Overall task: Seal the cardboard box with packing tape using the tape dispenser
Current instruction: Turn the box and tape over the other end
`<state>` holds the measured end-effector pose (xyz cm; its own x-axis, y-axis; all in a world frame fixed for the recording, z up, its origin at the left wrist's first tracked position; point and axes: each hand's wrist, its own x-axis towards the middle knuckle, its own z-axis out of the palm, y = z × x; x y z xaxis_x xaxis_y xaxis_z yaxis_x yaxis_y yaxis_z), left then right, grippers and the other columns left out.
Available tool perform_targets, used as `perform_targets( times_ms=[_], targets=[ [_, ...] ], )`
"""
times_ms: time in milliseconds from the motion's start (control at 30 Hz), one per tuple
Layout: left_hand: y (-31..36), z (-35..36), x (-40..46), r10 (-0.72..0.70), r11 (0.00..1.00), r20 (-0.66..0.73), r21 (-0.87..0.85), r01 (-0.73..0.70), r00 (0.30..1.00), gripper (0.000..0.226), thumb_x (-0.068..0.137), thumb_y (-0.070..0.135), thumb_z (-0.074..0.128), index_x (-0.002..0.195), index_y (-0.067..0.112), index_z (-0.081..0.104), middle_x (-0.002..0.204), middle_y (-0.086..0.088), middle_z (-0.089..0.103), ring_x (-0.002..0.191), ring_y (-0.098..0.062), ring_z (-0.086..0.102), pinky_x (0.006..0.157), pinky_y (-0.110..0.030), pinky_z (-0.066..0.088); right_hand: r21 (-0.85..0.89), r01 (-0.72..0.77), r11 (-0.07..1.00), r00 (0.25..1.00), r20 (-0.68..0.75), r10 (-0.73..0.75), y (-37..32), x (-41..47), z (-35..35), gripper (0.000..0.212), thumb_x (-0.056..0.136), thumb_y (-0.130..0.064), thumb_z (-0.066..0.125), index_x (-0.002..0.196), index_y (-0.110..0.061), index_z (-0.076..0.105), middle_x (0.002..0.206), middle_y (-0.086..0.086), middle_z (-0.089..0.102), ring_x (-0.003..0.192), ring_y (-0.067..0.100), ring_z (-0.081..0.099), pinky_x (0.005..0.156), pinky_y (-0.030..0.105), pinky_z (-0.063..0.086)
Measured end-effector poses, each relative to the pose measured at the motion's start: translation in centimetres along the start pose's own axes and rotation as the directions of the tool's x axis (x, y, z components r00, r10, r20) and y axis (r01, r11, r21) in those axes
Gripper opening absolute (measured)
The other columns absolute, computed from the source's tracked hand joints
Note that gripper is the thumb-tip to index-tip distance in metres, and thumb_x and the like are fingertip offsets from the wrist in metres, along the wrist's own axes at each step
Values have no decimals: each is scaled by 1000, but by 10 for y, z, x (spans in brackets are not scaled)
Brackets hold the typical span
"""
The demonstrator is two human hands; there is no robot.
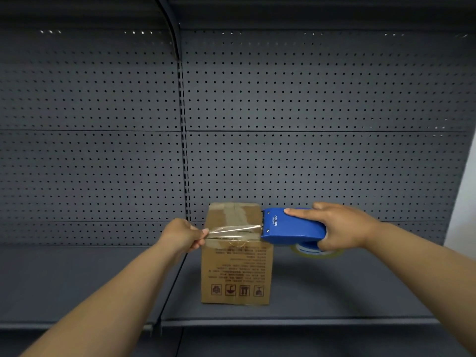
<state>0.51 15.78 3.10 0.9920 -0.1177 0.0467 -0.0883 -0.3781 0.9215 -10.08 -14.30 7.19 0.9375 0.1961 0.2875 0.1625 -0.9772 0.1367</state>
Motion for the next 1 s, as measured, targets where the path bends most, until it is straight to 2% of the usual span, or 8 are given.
perform_targets(
  times_ms=[100,433,633,733,800,867,933,1000],
  targets=[
    [0,1,2,-8,999,-7,46,9,1000,28,85,15,65,60,4,59,43,2,55,47,-11,46,40,-14,39,2,3,1000,1000,14,-3,-1,2,-1,78,78,-38,54,132,-68,6,86,-11,37,80,11,44,55,18,27],
    [-14,-3,1,-27,996,18,81,25,999,31,88,18,60,62,2,58,48,-3,54,49,-15,47,51,-23,38,22,31,999,999,37,-31,-4,14,7,82,77,-34,56,128,-70,4,91,-8,41,77,9,42,56,18,29],
    [-21,-2,4,44,991,-20,131,-41,999,28,87,24,62,86,-5,61,56,-1,63,49,-14,52,51,-23,41,26,19,999,998,59,-21,-4,15,8,82,77,-33,56,131,-68,6,90,-8,40,79,9,42,56,19,29],
    [-21,-5,6,73,967,-19,248,-66,997,35,87,32,61,74,-1,64,54,-3,64,50,-15,56,57,-29,48,38,21,999,998,66,-23,-3,16,7,83,76,-32,56,129,-70,4,91,-9,40,77,7,42,56,20,31],
    [-19,-10,8,88,893,-9,444,-75,996,49,84,46,59,58,4,60,49,-4,63,47,-14,55,55,-28,48,33,19,999,997,69,-21,-2,16,5,83,76,-31,56,128,-70,4,91,-8,40,74,6,41,58,21,34],
    [-13,-13,8,108,762,-19,644,-71,994,55,79,59,55,56,10,51,47,1,55,43,-12,48,46,-25,38,26,18,999,997,70,-20,-2,16,5,82,77,-32,56,130,-69,7,92,-7,41,75,7,42,61,23,37],
    [-4,-14,4,214,606,-48,790,-94,976,48,78,61,55,74,13,50,64,1,54,55,-14,50,48,-26,37,20,25,999,997,73,-26,-3,17,4,80,77,-32,56,131,-68,8,93,-6,42,74,7,42,61,23,37],
    [5,-8,1,428,402,11,893,-201,904,45,83,53,53,106,15,52,102,-2,59,92,-19,57,75,-30,48,15,33,999,997,72,-34,-4,17,3,80,78,-32,55,132,-67,9,91,-6,40,70,5,40,60,23,36]
  ],
)
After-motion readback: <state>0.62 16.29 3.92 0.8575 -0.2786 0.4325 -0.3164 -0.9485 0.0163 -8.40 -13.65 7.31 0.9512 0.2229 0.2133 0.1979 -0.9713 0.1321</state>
